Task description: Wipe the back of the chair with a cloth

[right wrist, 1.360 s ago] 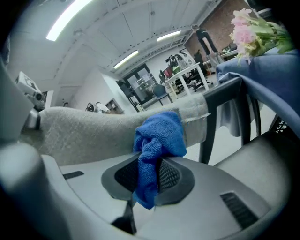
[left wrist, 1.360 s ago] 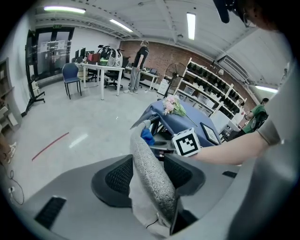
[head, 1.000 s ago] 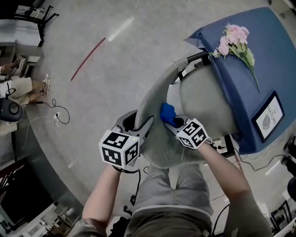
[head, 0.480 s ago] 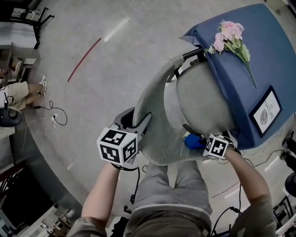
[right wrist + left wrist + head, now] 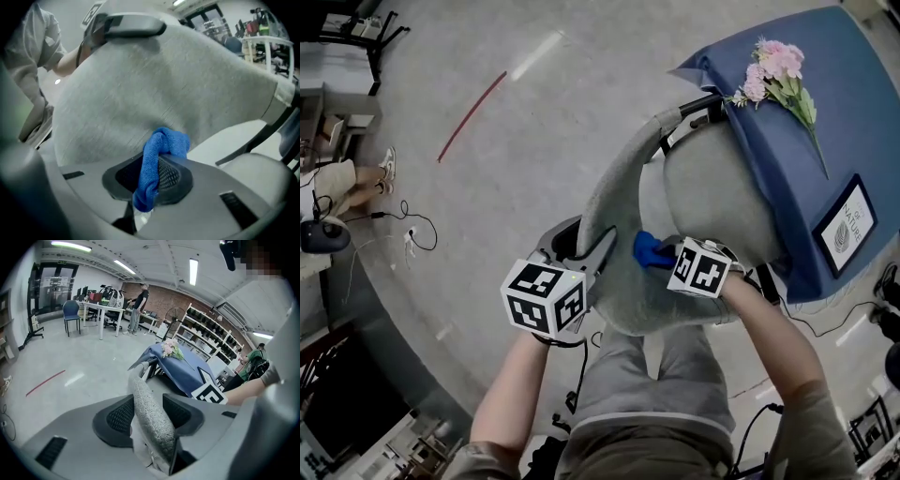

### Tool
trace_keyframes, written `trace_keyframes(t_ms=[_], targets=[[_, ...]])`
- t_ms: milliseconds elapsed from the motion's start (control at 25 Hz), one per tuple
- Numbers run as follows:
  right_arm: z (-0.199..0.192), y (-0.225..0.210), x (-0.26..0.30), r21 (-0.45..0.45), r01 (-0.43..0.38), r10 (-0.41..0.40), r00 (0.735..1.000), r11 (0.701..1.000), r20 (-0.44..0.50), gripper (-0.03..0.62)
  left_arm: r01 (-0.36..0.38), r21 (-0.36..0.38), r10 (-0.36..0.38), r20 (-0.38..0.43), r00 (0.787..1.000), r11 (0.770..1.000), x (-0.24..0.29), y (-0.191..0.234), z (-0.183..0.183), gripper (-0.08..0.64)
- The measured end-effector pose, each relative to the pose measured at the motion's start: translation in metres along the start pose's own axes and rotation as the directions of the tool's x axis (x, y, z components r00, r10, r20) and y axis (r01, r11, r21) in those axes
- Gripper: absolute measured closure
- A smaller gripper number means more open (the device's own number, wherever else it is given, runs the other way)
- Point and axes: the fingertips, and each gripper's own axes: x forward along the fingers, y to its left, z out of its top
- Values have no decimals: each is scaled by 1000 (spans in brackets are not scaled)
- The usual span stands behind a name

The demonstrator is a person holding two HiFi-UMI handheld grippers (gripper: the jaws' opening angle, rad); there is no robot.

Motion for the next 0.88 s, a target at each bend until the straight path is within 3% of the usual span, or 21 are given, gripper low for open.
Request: trace_keyframes(t_ms=[120,240,320,400,480,520,560,640,880], targets=[[57,-49,-14,17,148,-149,979,989,141,526,3,-4,-3,0,1000,1000,0,-1,0,351],[86,-104,-39,104,269,-287,923,957,256,526,7,-10,-7,5,1000,1000,1,-1,1,351],[98,-140,-70,249,324,-397,846,913,355,527,12,-14,-11,6,1000,1000,1,-1,0,351],[106,-176,-109,383,385,-530,734,840,424,528,15,-15,-15,5,1000,1000,1,-1,-1,351],[110,-206,-145,442,482,-652,607,757,454,526,18,-15,-18,3,1000,1000,3,-1,-1,351],[113,-217,-158,450,524,-691,558,723,460,526,18,-15,-18,3,1000,1000,3,-1,-1,351],[116,-226,-165,455,545,-710,532,704,461,526,19,-15,-19,3,1000,1000,4,-1,0,351],[122,-231,-163,468,529,-706,542,708,455,526,20,-17,-20,5,1000,1000,4,-1,0,351],[124,-173,-105,415,432,-595,659,801,461,526,25,-20,-25,5,1000,999,3,-1,-1,351]])
